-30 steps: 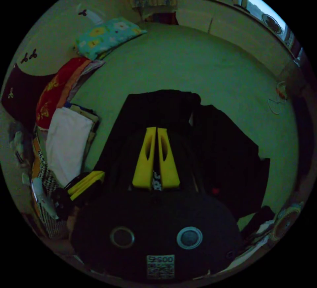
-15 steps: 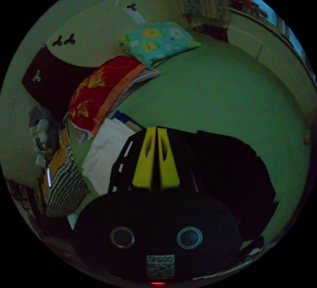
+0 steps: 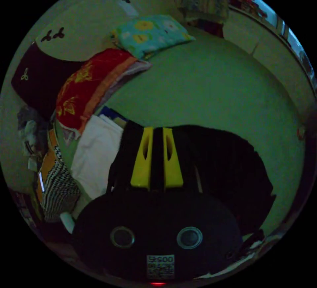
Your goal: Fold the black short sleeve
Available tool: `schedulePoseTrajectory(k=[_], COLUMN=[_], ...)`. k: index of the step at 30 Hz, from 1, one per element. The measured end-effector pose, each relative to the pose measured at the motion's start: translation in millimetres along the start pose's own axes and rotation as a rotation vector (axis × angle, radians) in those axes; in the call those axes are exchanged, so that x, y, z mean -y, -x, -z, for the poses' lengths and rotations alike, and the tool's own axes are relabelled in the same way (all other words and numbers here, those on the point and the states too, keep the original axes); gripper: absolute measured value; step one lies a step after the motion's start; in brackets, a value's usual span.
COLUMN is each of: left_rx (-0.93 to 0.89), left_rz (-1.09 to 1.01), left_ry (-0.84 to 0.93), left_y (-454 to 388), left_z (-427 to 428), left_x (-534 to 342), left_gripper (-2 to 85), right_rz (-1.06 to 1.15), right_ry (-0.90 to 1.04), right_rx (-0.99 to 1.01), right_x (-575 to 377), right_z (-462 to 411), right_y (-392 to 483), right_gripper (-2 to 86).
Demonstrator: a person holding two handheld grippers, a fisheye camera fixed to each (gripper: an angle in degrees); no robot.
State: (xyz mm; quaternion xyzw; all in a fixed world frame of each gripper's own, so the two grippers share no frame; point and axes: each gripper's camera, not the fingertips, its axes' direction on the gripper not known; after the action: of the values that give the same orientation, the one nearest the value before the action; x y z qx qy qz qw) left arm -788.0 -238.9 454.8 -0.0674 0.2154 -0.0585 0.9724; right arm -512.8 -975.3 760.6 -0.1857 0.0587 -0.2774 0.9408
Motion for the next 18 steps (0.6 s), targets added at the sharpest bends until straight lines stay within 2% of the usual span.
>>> schedulePoseTrajectory(k=[4,8,11,14,18], left_rx=[-0.017,-0.03,-0.035,-0.054,-0.05], left_rz=[0.011,0.001,-0.005,-0.017,-0.039], left_ry=[0.003,0.018,0.029,0.033,0.037], left_y=[1.8,-2.1,-7.7,-15.8,-27.6], left_z=[-1.6,-7.8,-13.0,-16.1,-21.5], left_x=[0.2,1.7,2.9,2.5,1.7], left_gripper=[1.9,1.9,1.9,1.8,1.6], right_rz=[-0.11,-0.16,-0.161,-0.128,-0.134], right_ry=[0.034,0.044,0.076,0.014,-0.052], right_rx=[-0.026,0.007,-0.03,-0.169,-0.158], right_x=[4.7,10.5,11.2,5.0,-1.6], right_z=[-25.6,-44.8,-65.7,-72.9,-70.0], right_y=[-36.2,-54.6,-62.5,-67.7,-82.5], right_gripper=[9.3,9.3,6.9,1.3,-1.4])
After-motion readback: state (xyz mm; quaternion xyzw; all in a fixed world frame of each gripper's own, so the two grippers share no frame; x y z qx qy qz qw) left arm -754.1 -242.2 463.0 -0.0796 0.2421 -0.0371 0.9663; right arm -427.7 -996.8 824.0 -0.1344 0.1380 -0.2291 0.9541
